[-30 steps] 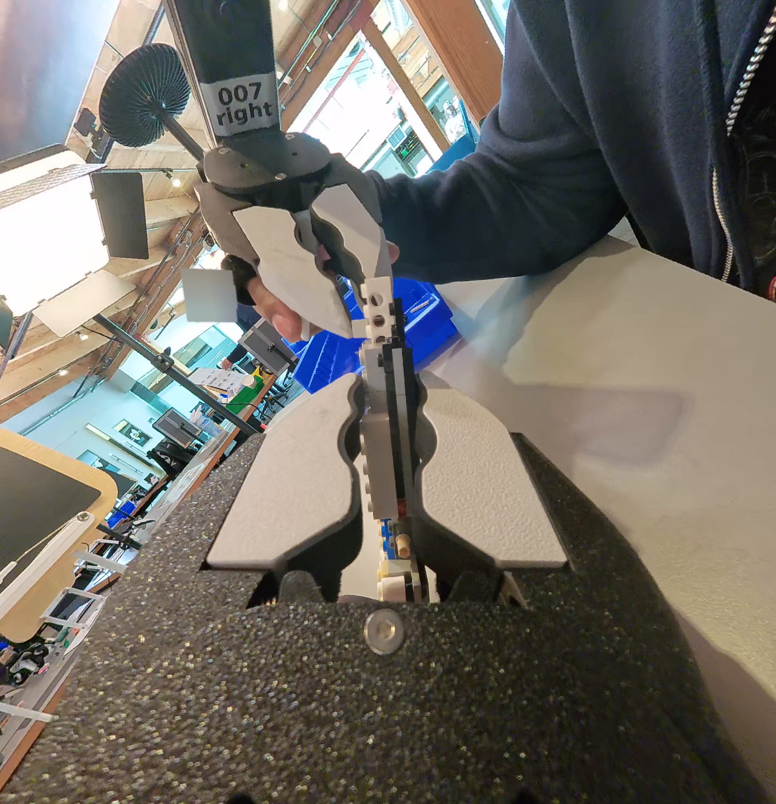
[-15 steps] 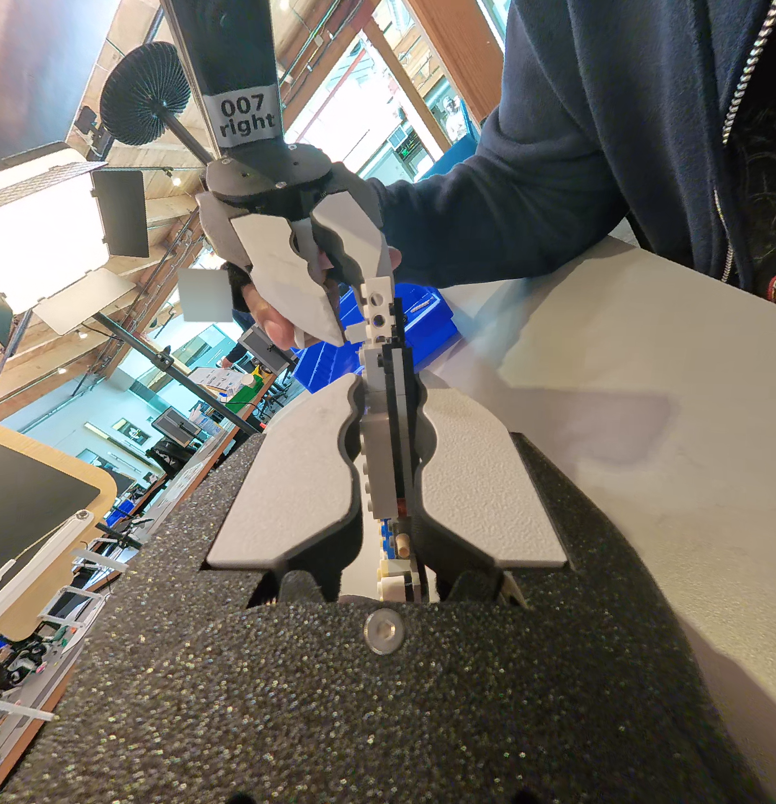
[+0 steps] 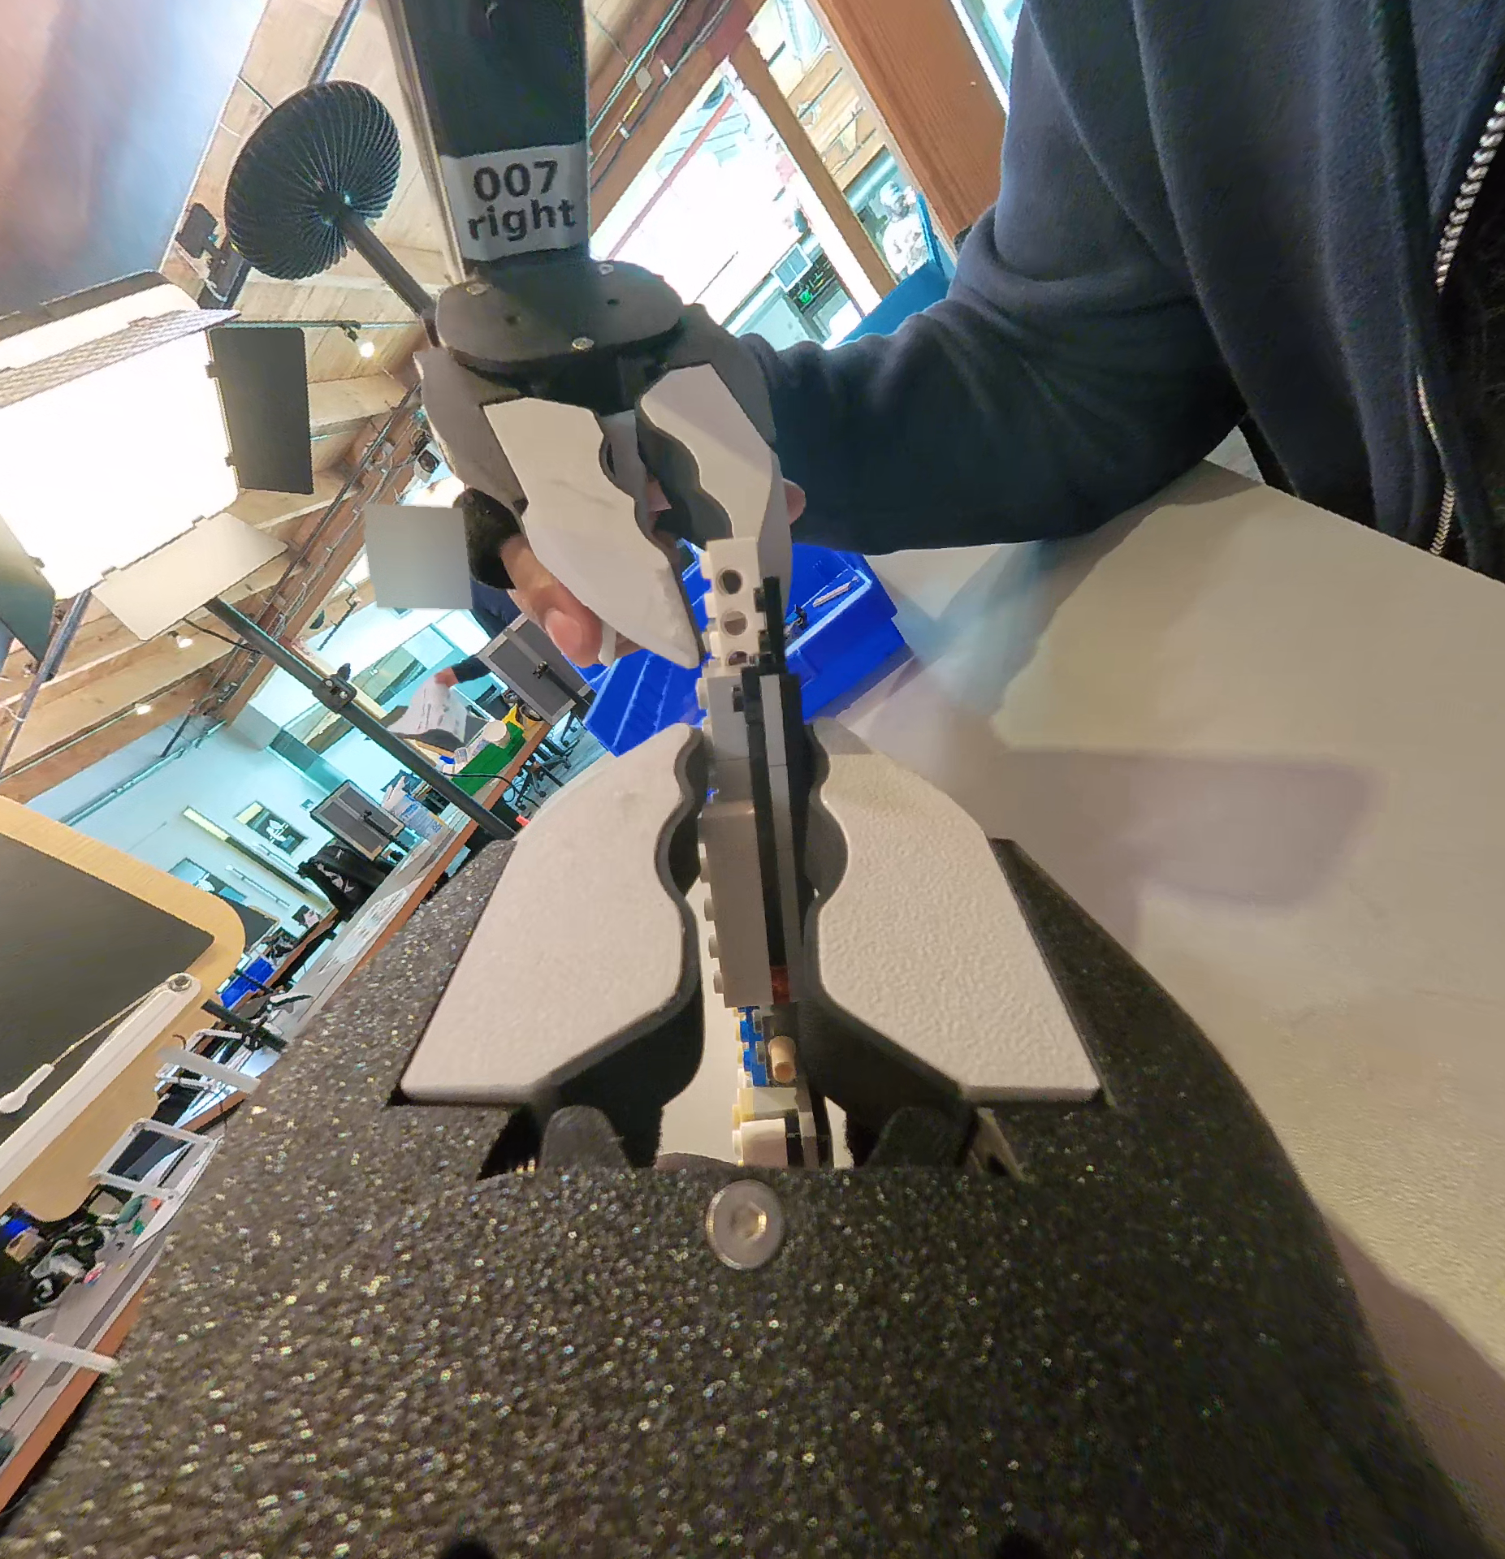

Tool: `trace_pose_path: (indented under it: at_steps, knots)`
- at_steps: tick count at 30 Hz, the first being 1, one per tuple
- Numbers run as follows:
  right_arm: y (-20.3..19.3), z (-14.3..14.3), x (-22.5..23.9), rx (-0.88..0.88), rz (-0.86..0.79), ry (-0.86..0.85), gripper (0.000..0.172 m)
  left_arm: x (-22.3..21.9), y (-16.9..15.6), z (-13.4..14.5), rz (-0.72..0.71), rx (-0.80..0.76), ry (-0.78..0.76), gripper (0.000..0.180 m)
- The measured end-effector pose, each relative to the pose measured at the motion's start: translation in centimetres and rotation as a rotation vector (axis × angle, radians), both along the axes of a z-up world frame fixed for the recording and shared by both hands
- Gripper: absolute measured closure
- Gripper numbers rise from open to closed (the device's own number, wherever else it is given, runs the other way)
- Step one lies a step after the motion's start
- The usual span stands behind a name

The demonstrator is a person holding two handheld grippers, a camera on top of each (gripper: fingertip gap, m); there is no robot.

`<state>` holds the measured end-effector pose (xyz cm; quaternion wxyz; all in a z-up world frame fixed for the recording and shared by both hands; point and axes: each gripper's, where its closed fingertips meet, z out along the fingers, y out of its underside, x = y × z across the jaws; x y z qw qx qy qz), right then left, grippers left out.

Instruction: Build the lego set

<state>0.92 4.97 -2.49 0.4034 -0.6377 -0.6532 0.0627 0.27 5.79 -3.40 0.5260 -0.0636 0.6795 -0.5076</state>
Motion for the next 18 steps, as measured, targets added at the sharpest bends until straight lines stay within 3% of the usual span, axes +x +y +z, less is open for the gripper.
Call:
trace_pose_path:
  at_steps: [18]
  knots:
    - [2.7,1.4,-0.2,0.205,-0.06,0.026,0.153,0.4,2.0,1.6,0.086,-0.081,-0.057,0.16]
